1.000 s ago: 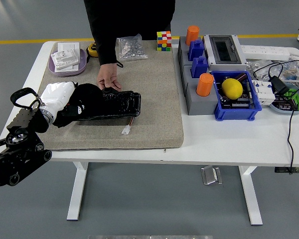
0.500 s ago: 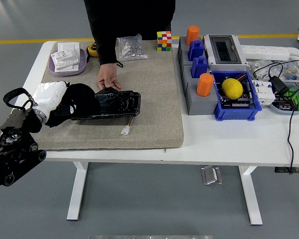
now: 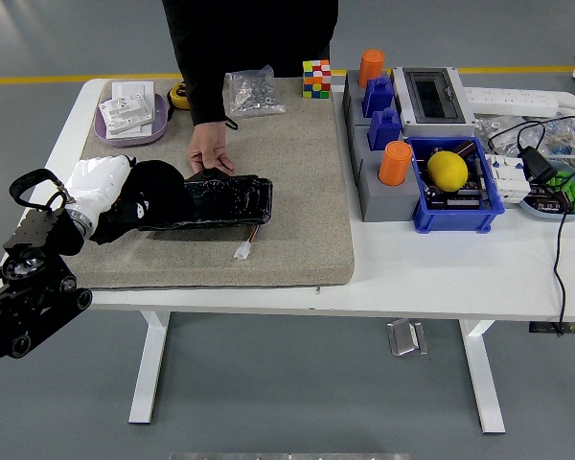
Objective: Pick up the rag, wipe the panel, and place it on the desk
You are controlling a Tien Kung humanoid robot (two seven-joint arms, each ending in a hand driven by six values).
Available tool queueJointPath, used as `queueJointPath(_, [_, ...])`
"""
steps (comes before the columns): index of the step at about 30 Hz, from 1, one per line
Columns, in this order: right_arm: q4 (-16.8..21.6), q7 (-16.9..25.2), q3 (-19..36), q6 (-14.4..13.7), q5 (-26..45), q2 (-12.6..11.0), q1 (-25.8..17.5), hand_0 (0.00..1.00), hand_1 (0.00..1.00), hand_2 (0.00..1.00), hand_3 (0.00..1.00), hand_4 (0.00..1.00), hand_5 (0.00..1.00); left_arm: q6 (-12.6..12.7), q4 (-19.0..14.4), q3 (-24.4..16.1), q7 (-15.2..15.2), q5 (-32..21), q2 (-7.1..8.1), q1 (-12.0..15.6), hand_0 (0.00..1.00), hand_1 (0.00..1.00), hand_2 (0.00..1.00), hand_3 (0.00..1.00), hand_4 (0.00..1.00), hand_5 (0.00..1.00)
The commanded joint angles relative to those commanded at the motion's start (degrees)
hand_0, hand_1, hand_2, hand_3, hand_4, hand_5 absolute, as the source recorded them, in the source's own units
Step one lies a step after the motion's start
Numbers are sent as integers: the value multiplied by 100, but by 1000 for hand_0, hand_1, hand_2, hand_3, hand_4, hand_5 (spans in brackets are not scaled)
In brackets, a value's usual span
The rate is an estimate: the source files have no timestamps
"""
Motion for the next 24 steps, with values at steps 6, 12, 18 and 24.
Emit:
queueJointPath(6, [0,5,-36,11,24,-5,-2,725,536,666,573,998,421,-3,-107,139,28,-22,-176,-91,216,119,474,362,304,2])
queueJointPath(12, [0,0,-45,23,27,-18,1,726,535,666,574,998,421,-12,-164,318,56,-62,-311,-201,216,118,474,362,303,2])
queueJointPath(18, [0,-9,-43,30,10,-28,5,725,534,666,574,998,421,-37,-210,540,95,-113,-485,-342,215,118,474,363,303,2])
queueJointPath(24, [0,-2,-97,31,47,-43,28,725,532,665,574,998,422,-72,-263,746,134,-153,-601,-450,216,117,474,364,304,2])
